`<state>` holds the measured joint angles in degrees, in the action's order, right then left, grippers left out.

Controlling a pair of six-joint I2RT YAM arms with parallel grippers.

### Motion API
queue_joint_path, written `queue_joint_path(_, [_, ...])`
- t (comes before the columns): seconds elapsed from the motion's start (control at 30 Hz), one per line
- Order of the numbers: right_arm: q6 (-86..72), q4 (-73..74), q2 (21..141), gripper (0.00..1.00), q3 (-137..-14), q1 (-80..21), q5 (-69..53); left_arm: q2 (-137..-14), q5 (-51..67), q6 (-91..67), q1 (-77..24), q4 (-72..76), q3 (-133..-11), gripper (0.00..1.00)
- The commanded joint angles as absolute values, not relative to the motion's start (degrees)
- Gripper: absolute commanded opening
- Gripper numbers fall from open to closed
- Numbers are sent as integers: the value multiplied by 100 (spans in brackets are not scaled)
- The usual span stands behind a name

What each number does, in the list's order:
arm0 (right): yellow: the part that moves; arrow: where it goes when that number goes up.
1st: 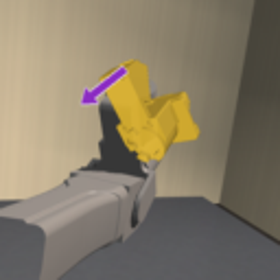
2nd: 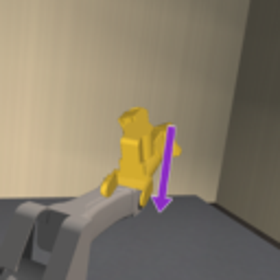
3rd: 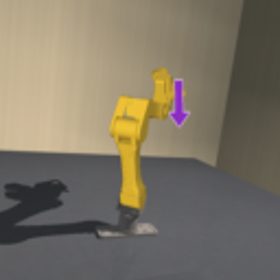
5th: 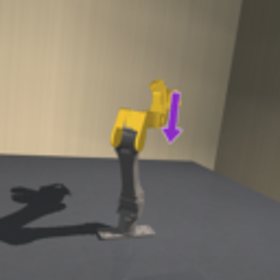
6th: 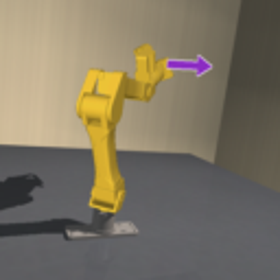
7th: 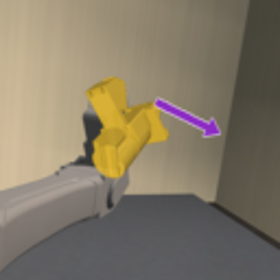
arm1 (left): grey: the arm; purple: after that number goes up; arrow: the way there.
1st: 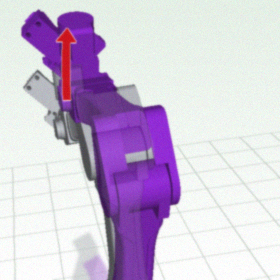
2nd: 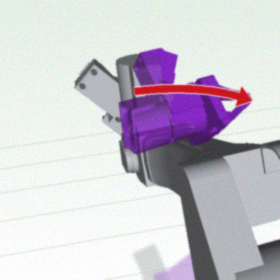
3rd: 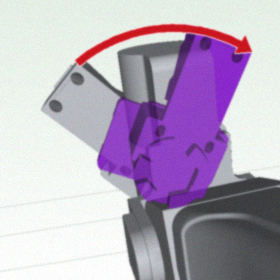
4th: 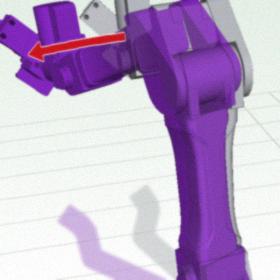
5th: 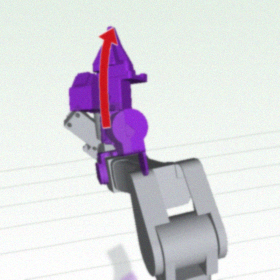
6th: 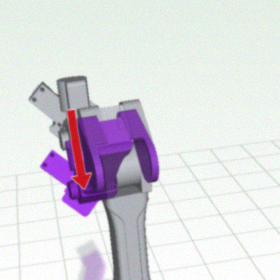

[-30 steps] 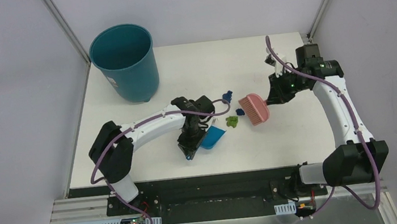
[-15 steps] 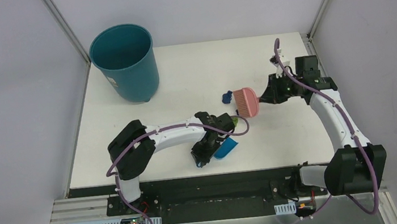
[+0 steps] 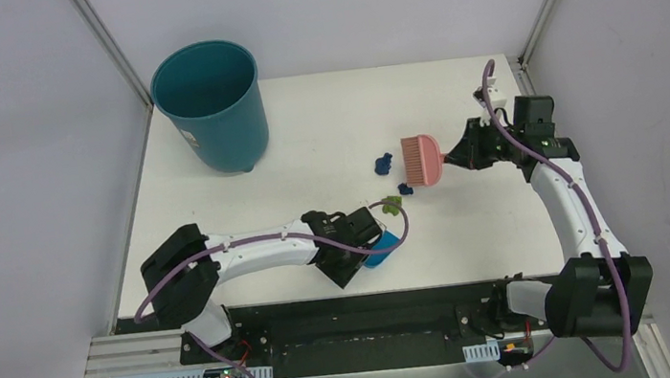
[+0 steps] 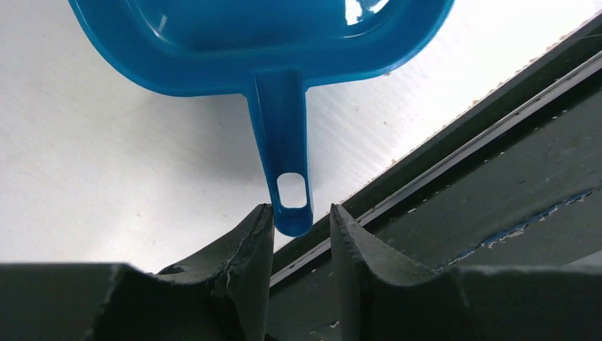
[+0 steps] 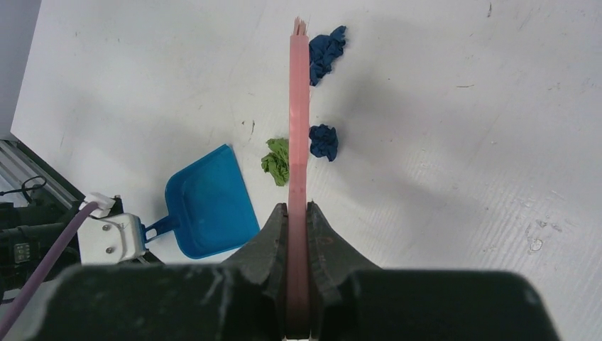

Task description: Sweep away the paper scraps from the table

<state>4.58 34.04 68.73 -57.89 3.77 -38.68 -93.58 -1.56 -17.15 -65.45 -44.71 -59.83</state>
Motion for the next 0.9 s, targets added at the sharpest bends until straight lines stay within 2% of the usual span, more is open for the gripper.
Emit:
queue_joint_path(0.0, [370, 3041, 6669, 0, -5776, 455, -4157, -9021, -314, -1628, -6689, -3743, -5755, 34])
queue_joint_path(0.33, [360, 3045, 6620, 0, -5730, 507, -4231, -9343, -608, -1635, -6715, -3649, -5828, 31])
queue_joint_path(0.53, [378, 3041, 6628, 0, -5724, 519, -4224, -9405, -589, -1629, -6740, -3744, -5918, 21])
queue_joint_path(0.73, [687, 3510, 6784, 0, -6284, 514, -4005, -9265, -733, -1712, -6761, -4979, -6644, 12])
queue_joint_path(0.87, [943, 3921, 7059, 0, -7017, 501, -3136, -9165, -770, -1673, -6759, -5853, -7173, 9])
